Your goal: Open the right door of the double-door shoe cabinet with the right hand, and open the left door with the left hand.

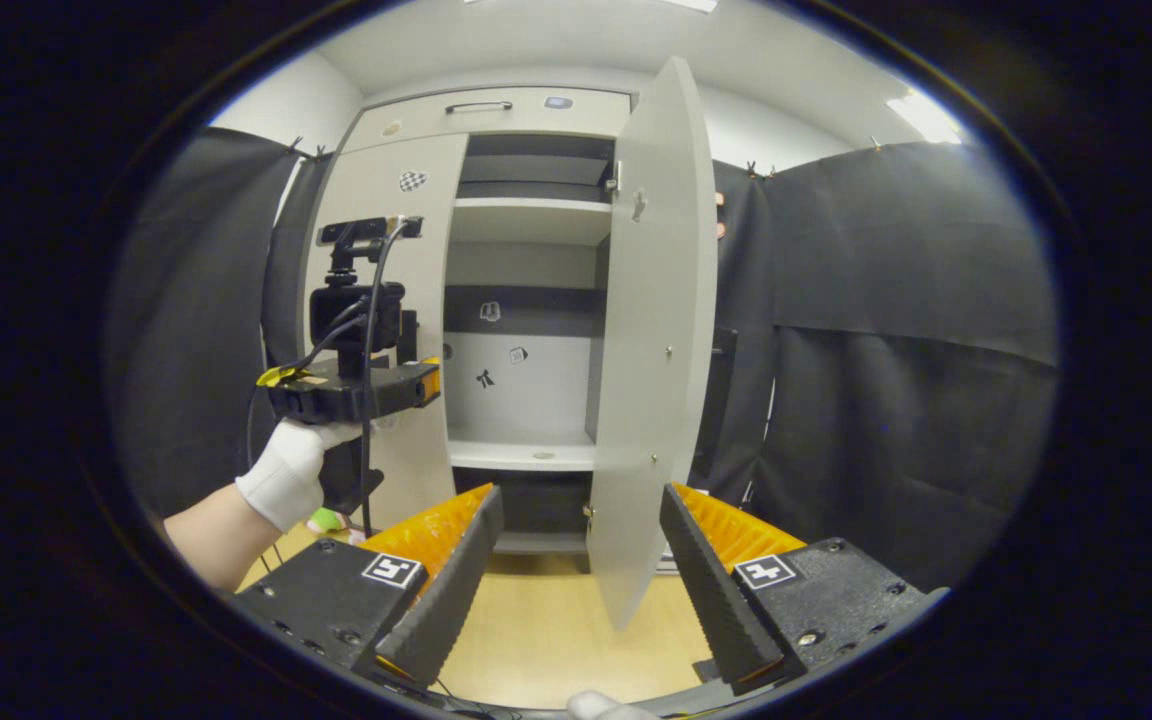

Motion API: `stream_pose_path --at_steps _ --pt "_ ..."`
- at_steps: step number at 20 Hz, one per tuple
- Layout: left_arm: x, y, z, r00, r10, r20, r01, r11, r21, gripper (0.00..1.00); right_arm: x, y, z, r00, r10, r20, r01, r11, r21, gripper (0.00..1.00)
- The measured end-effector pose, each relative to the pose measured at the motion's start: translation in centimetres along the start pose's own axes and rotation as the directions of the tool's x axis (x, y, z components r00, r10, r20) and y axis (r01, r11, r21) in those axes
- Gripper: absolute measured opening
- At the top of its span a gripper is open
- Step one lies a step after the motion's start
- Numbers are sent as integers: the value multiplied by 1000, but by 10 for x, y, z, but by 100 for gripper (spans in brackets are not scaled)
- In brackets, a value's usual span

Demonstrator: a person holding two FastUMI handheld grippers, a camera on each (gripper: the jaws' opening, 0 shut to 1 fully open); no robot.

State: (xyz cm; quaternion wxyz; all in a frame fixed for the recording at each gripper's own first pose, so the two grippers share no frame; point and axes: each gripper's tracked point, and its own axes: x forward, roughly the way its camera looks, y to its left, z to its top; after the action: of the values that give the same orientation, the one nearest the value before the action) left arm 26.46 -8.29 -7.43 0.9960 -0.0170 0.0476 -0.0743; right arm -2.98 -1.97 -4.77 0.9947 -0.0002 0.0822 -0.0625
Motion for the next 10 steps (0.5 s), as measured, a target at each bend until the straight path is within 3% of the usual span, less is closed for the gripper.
stream_pose_path --at_steps 3,4,5,8,9,10 --pt "6 -6 -8 999 -22 -42 21 1000 -22 54 1 -3 1 1000 4 3 -4 1000 0 99" --pt "6 -6 -8 999 -21 -35 20 1000 -18 25 0 -2 3 1000 10 5 -10 1000 0 99" --pt "7 -5 -8 999 -18 -36 18 1000 -4 32 0 -1 3 1000 15 7 -15 1000 -3 99" --pt "5 -3 -7 999 -17 -31 16 1000 -10 19 -2 0 4 999 36 6 -36 999 1 99" --pt "10 -3 -10 999 -13 -34 13 1000 -19 25 -3 0 3 999 40 5 -40 999 1 99" --pt "5 -2 -9 999 -12 -39 11 1000 -10 11 -5 0 4 999 46 6 -46 999 3 99"
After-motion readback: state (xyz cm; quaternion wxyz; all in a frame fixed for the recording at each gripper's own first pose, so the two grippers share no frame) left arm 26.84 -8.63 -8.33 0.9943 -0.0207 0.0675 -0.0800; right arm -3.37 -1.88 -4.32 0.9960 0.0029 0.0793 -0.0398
